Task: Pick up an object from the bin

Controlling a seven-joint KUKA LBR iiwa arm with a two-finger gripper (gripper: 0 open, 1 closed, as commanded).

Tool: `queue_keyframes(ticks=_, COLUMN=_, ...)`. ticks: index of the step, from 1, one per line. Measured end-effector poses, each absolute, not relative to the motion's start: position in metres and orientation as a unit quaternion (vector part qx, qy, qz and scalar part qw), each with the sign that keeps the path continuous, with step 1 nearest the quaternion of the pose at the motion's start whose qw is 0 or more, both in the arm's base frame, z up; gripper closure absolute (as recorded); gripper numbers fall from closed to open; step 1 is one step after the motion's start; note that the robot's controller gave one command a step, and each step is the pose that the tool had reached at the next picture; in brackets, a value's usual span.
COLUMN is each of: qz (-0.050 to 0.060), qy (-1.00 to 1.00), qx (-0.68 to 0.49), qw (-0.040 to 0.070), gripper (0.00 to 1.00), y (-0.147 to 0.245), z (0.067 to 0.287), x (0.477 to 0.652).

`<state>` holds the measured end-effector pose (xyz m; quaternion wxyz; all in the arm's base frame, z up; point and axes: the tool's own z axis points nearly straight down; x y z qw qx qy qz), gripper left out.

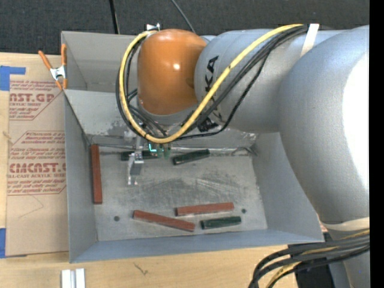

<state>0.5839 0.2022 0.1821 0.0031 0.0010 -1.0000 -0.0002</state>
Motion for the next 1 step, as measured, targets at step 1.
queue_keyframes(ticks=1, qz=-0.001, qy=-1.000, qx=0.000, qw=0.000, gripper=0.00, y=0.2015, z=0.1864, x=0.5859)
